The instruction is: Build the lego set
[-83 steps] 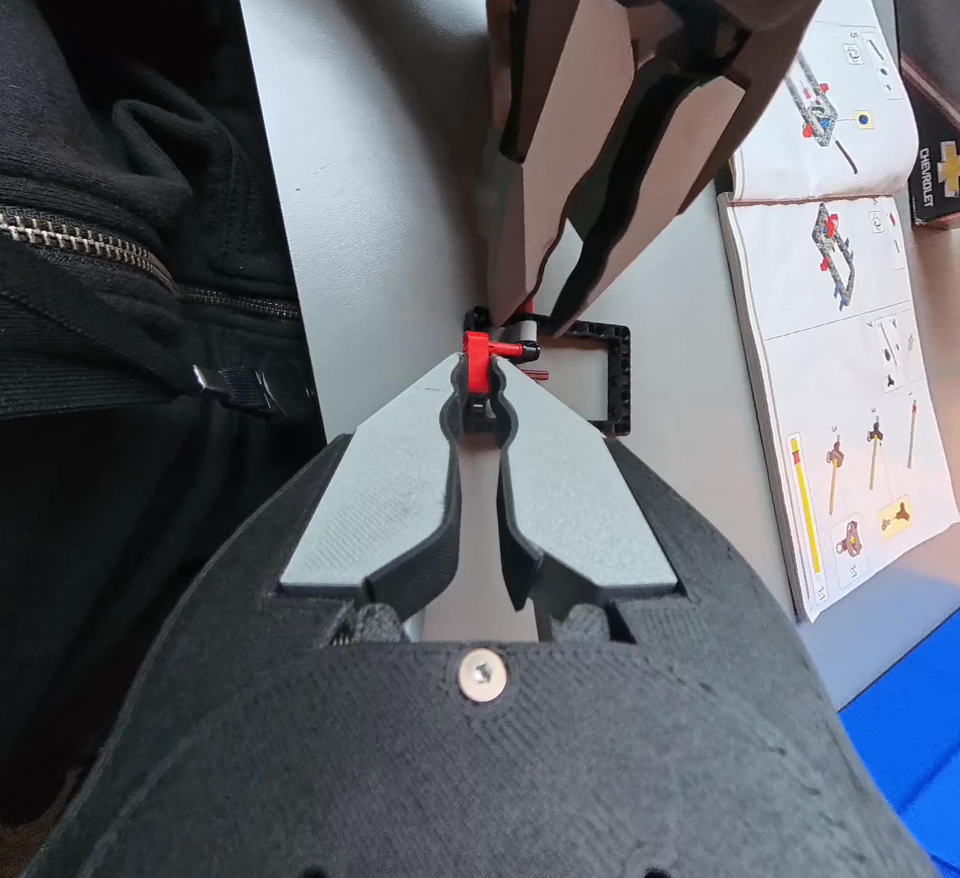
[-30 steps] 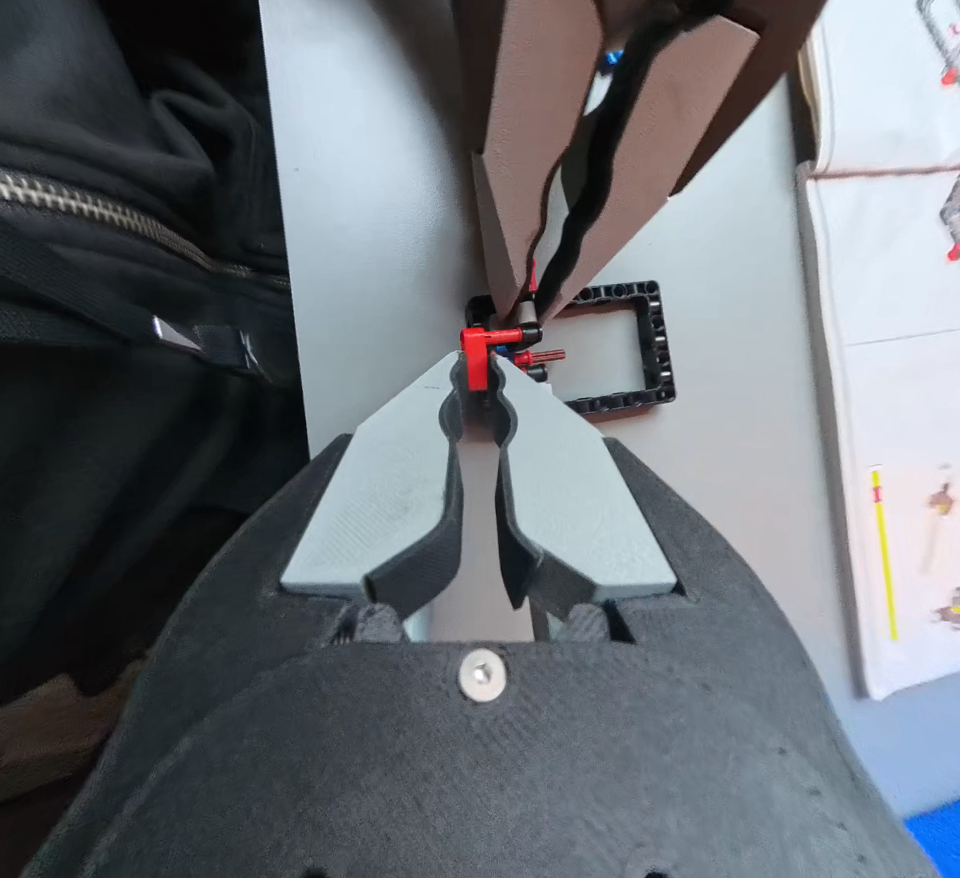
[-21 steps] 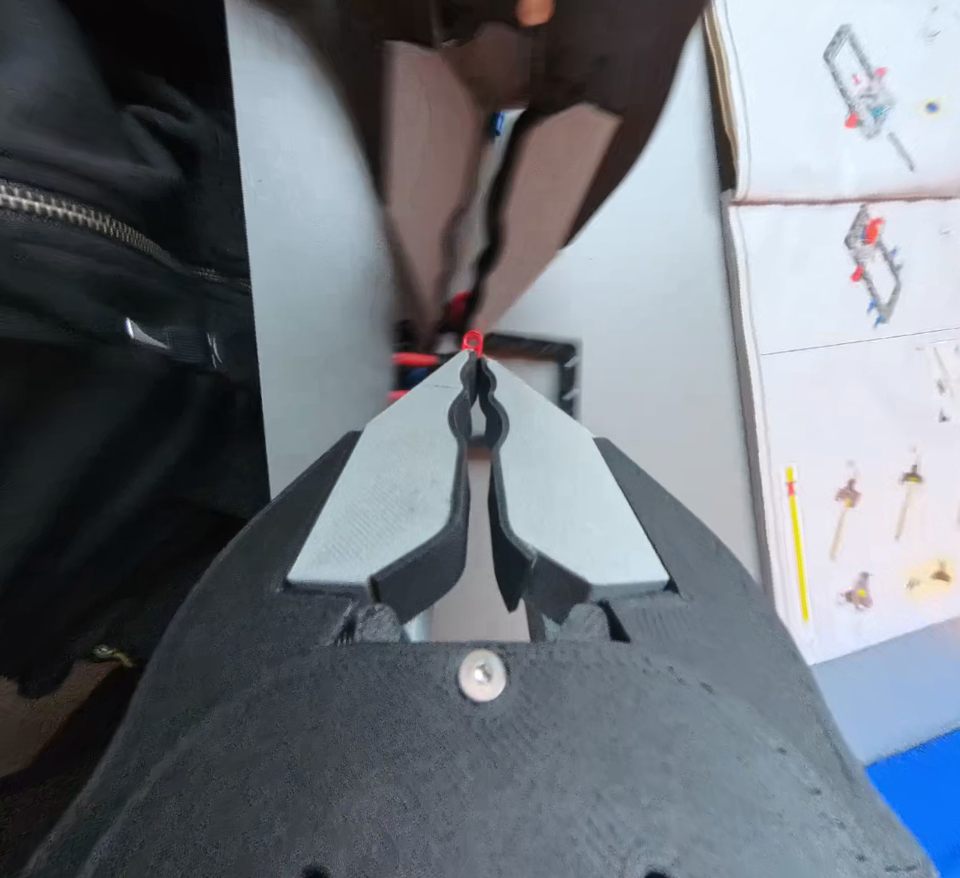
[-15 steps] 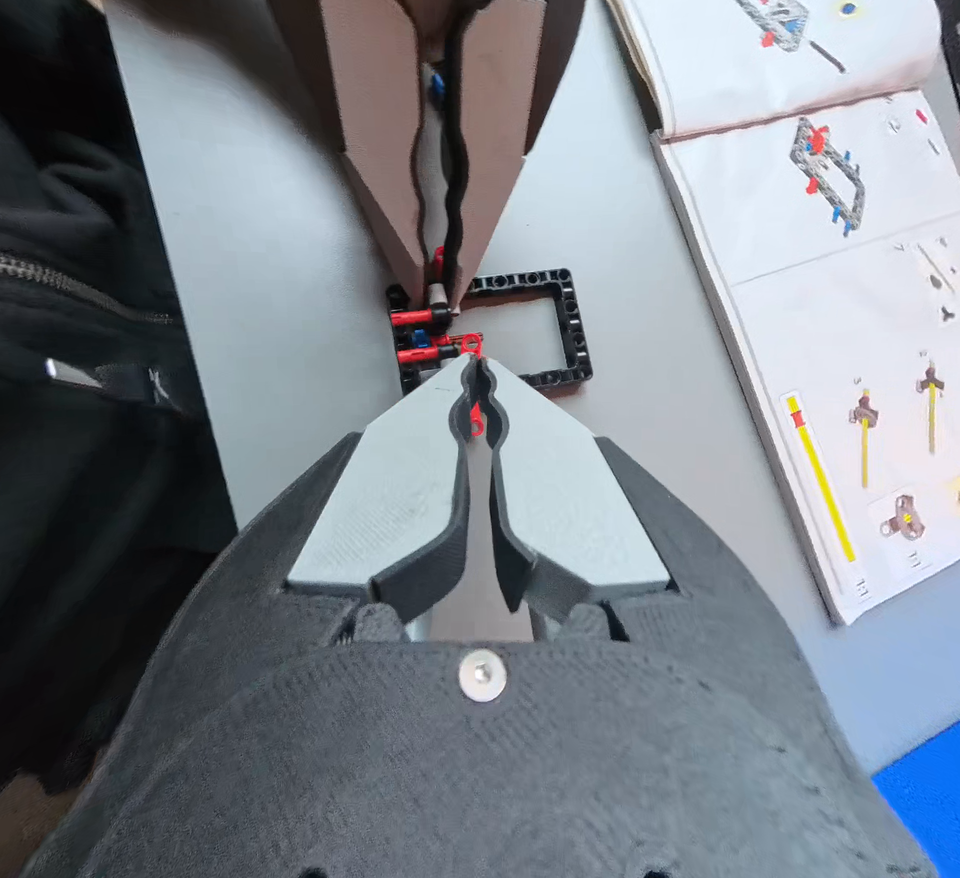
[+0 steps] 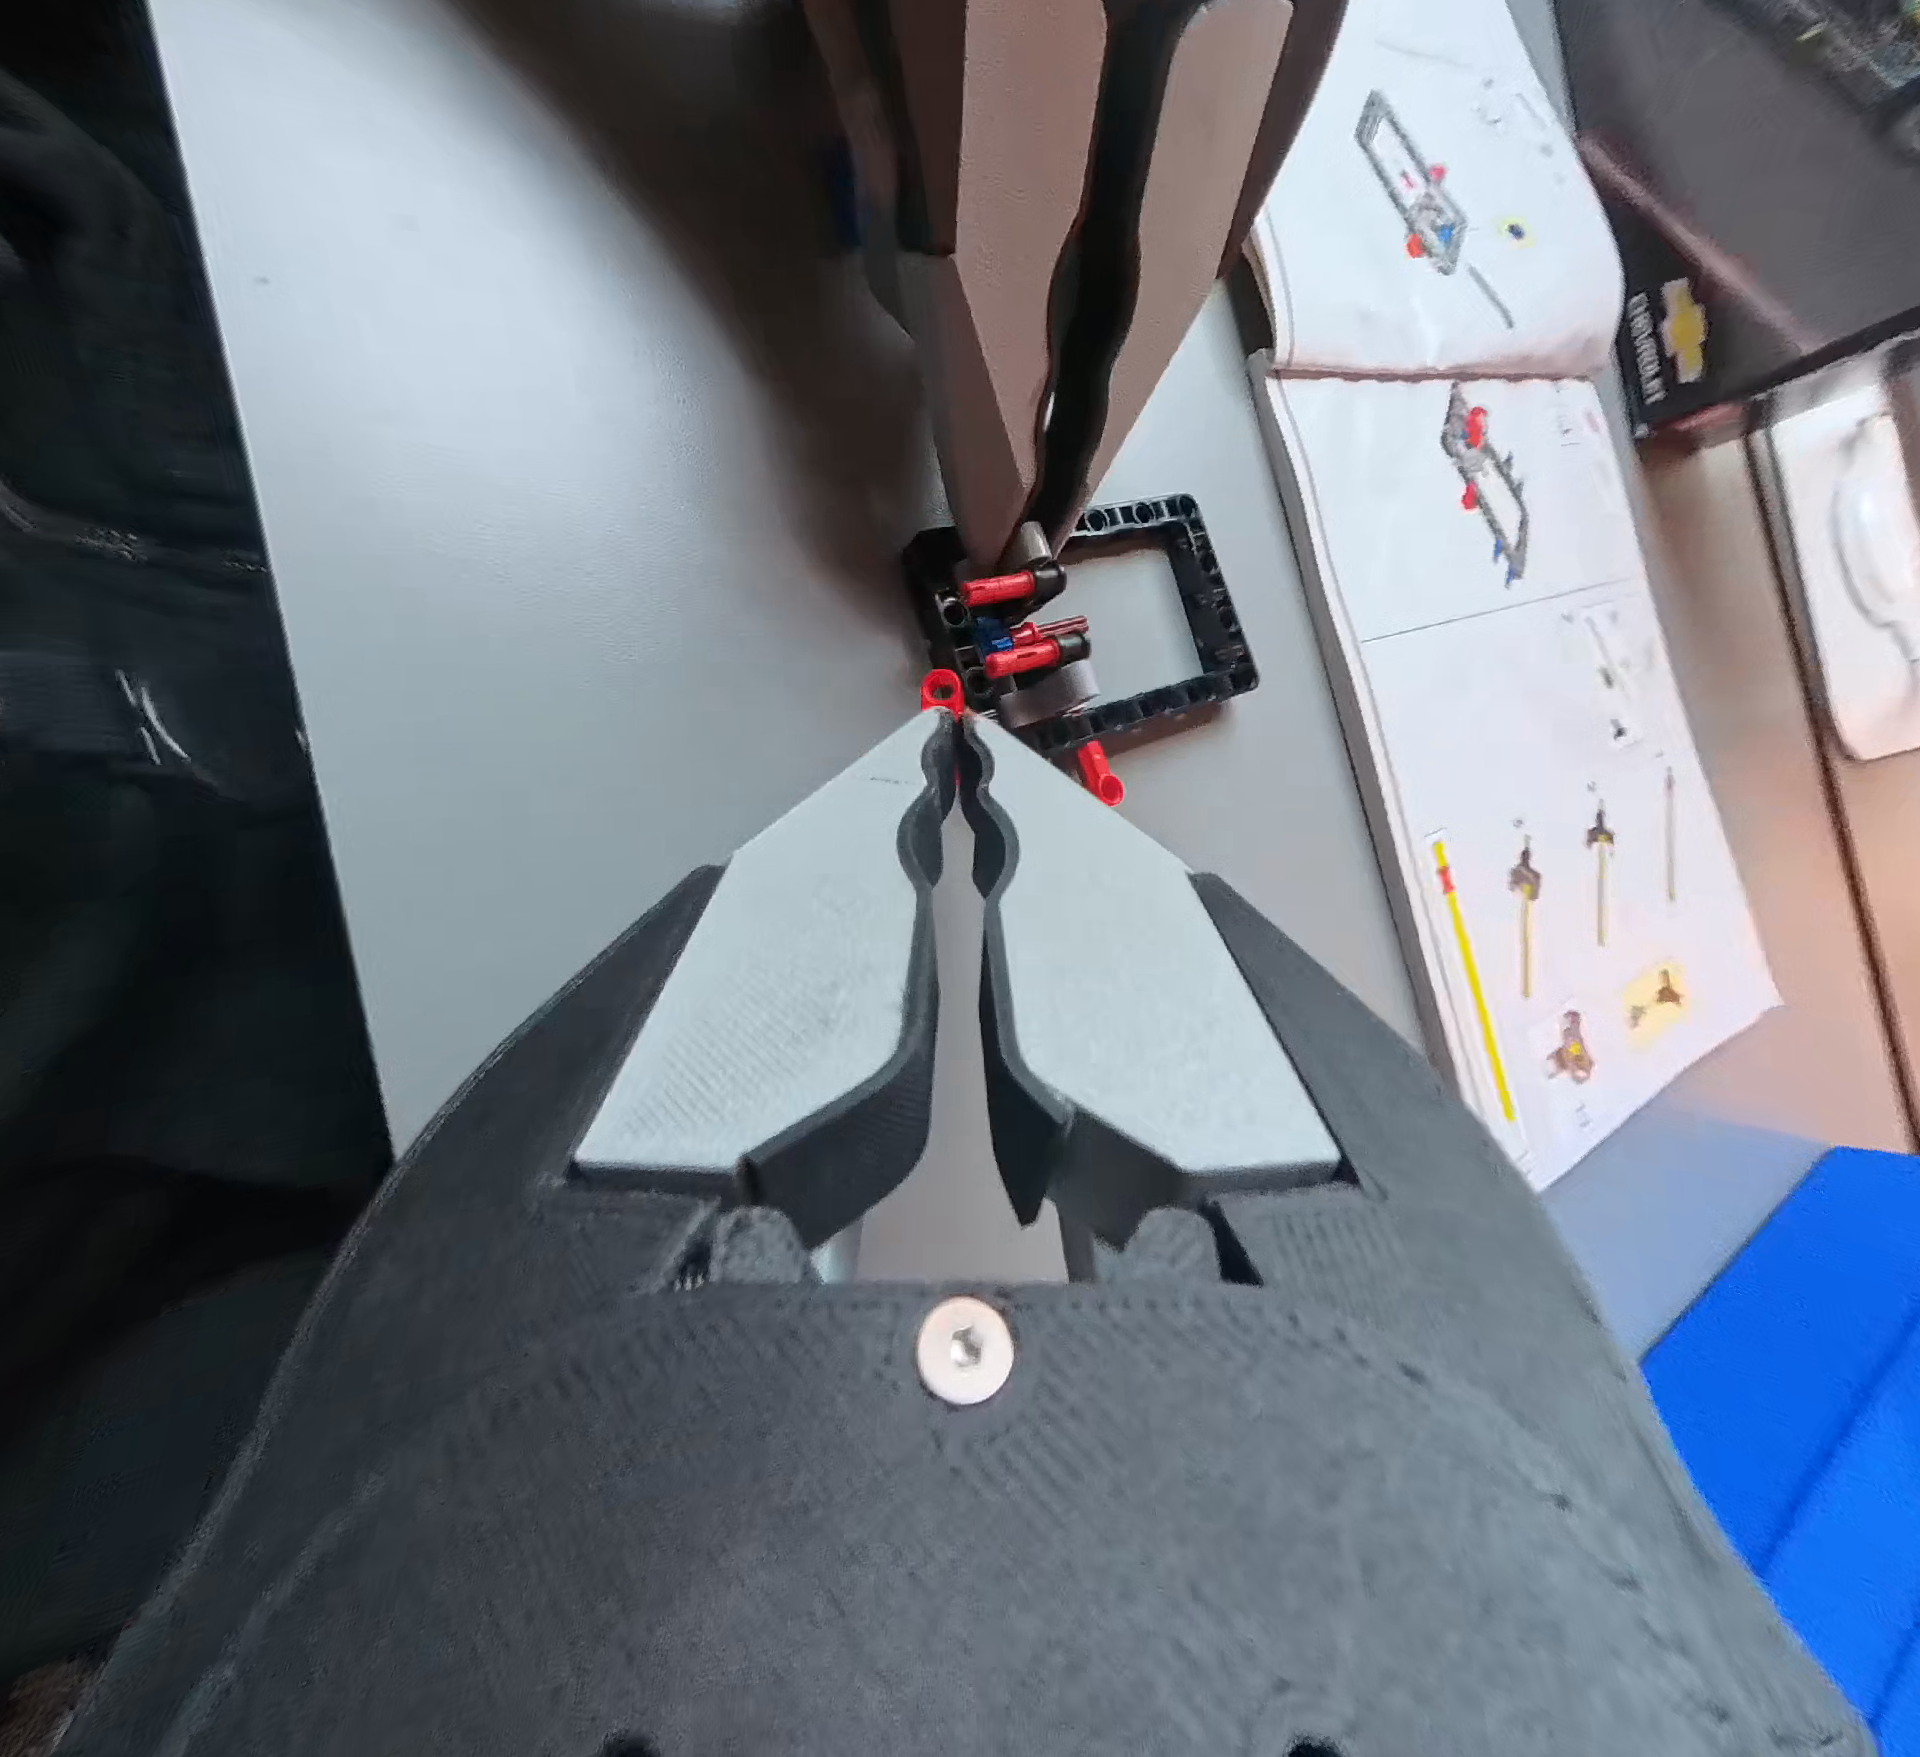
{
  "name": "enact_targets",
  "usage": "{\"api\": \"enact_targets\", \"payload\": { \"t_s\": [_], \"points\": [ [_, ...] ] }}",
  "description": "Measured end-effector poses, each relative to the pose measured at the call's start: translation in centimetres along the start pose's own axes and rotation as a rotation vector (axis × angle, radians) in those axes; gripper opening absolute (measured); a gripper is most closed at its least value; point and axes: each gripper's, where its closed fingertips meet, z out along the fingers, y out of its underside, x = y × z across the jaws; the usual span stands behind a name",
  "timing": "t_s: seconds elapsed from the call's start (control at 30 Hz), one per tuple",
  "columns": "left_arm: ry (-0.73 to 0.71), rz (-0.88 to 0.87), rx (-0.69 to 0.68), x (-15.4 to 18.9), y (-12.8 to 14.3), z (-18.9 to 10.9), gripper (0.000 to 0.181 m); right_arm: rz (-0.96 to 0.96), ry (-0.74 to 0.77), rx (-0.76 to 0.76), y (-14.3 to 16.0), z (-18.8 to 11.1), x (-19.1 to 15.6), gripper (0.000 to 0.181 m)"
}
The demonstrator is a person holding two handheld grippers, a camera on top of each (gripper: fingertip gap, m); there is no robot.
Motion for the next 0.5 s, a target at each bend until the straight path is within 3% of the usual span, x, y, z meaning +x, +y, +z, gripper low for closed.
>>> {"api": "enact_targets", "payload": {
  "t_s": [0.23, 0.4, 0.5],
  "points": [
    [0.025, -0.020, 0.000, 0.3, 0.1, -0.1, 0.023, -0.123, 0.068, -0.030, 1.2, 0.6, -1.1, 0.000],
    [-0.034, 0.038, 0.036, 0.4, -0.6, -1.4, 0.026, 0.096, 0.019, 0.026, 1.3, 0.2, -0.4, 0.000],
    [-0.044, 0.094, 0.061, 1.5, -1.2, -1.6, 0.028, 0.323, -0.091, 0.099, 1.0, -0.1, -0.1, 0.000]
  ]
}}
